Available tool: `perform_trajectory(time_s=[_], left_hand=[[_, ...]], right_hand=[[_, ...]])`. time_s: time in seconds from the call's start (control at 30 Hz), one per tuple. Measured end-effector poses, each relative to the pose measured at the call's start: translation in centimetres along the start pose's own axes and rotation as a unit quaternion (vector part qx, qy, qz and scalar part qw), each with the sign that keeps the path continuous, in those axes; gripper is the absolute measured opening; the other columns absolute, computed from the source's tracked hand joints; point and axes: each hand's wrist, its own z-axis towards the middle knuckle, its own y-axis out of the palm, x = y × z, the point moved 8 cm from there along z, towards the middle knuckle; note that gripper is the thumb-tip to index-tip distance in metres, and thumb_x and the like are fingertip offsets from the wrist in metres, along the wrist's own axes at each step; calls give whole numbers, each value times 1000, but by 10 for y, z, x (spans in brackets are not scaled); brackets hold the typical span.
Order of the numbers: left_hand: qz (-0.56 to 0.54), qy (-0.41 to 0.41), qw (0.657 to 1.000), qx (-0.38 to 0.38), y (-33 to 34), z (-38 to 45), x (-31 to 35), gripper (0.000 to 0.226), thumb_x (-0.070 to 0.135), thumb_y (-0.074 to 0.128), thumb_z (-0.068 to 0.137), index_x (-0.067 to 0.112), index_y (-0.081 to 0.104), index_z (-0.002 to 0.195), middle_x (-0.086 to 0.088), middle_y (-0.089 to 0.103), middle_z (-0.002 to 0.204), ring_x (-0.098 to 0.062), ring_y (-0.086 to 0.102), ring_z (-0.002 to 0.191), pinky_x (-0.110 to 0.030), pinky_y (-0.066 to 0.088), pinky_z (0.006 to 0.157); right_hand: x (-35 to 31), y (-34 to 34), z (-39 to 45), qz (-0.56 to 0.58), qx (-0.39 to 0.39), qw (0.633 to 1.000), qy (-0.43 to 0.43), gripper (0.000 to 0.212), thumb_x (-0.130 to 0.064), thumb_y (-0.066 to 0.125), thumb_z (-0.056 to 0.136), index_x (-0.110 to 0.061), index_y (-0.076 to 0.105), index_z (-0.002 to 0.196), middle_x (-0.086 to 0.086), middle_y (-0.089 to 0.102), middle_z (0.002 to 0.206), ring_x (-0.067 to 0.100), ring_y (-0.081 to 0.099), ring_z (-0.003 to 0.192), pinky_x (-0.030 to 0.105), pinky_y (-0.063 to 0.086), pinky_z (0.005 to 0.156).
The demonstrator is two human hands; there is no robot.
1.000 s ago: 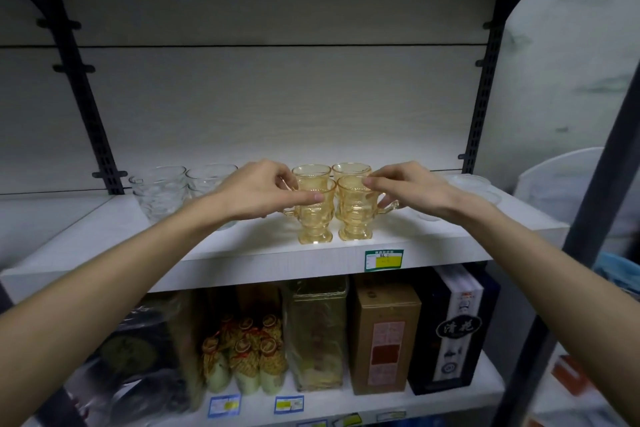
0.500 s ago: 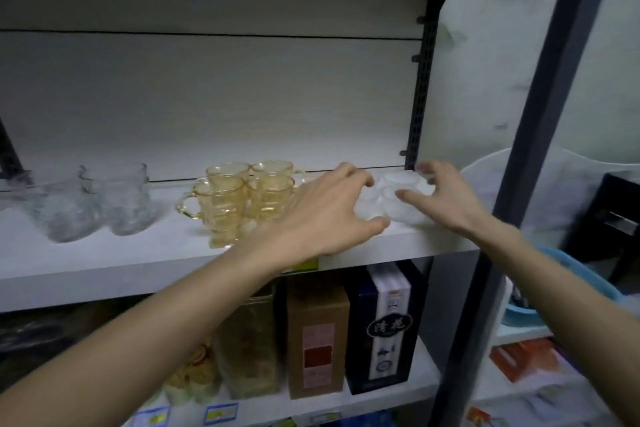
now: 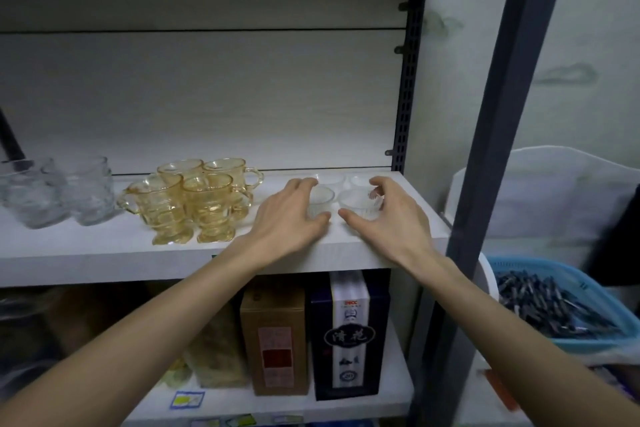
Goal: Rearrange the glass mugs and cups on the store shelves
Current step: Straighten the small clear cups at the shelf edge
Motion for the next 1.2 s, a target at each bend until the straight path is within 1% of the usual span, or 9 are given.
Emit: perform_trajectory(time_s=[0.13, 0.2, 0.3, 0.47, 0.57, 0.87, 1.03, 1.1, 1.2], left_hand=[[-60, -26, 997, 34, -1, 0, -6, 76, 54, 71, 86, 25, 42, 150, -2, 49, 149, -25, 56, 128, -38, 46, 98], [-110, -35, 991, 63, -5, -1, -7, 80, 54, 78, 81, 26, 44, 147, 2, 53, 141, -14, 55, 117, -32, 44, 90], [-164, -25, 978, 127, -19, 1, -5, 78, 51, 79, 81, 25, 45, 146, 5, 53, 137, -3, 47, 103, -26, 37, 84], [-185, -27, 964, 187, -42, 37, 1, 76, 50, 75, 85, 22, 43, 148, 2, 51, 142, -16, 58, 115, -31, 42, 88], [-176, -53, 970, 156, -27, 65, -2, 78, 54, 74, 83, 20, 44, 147, -1, 51, 143, -22, 56, 125, -36, 45, 99], [-194, -74, 976, 59, 24, 83, -20, 76, 60, 75, 82, 20, 50, 141, -1, 58, 135, -19, 57, 123, -37, 47, 100], [-247, -85, 965, 9, 27, 85, -15, 103, 55, 81, 61, 21, 42, 150, -5, 54, 142, -23, 54, 129, -39, 44, 108], [-256, -94, 962, 8, 30, 83, -16, 98, 53, 81, 59, 20, 48, 145, -3, 59, 137, -24, 55, 128, -39, 44, 108], [-269, -108, 957, 17, 31, 77, -22, 84, 46, 88, 71, 19, 51, 141, 0, 59, 133, -22, 56, 125, -38, 44, 107]], right_hand=[[8, -2, 2, 17, -16, 1000, 6, 85, -63, 74, 76, -23, 46, 145, -4, 60, 132, 18, 59, 121, 36, 49, 99], [12, -5, 3, 46, -17, 999, 9, 88, -66, 75, 70, -24, 48, 143, -7, 62, 124, 17, 61, 115, 37, 49, 99], [8, -20, 6, 114, 37, 993, 5, 85, -62, 79, 70, -26, 50, 142, -13, 61, 115, 11, 60, 107, 33, 50, 96], [-11, -47, 43, 147, 124, 981, 7, 80, -53, 80, 78, -20, 49, 144, -5, 59, 138, 12, 55, 124, 35, 48, 104], [-4, -38, 64, 142, 109, 983, 39, 81, -55, 78, 79, -18, 49, 145, -3, 58, 141, 16, 56, 127, 37, 47, 106], [26, 14, 68, 82, -6, 995, 63, 85, -53, 78, 80, -17, 43, 148, 1, 59, 140, 22, 54, 132, 35, 44, 107], [26, 21, 67, 71, -59, 994, 55, 95, -47, 80, 79, -14, 34, 155, 4, 51, 150, 24, 48, 138, 38, 41, 112], [26, 21, 66, 73, -66, 993, 59, 95, -42, 81, 79, -13, 33, 156, 6, 49, 153, 25, 46, 140, 36, 40, 113], [26, 18, 62, 78, -71, 992, 67, 95, -42, 82, 79, -12, 34, 156, 6, 49, 153, 25, 46, 140, 35, 39, 113]])
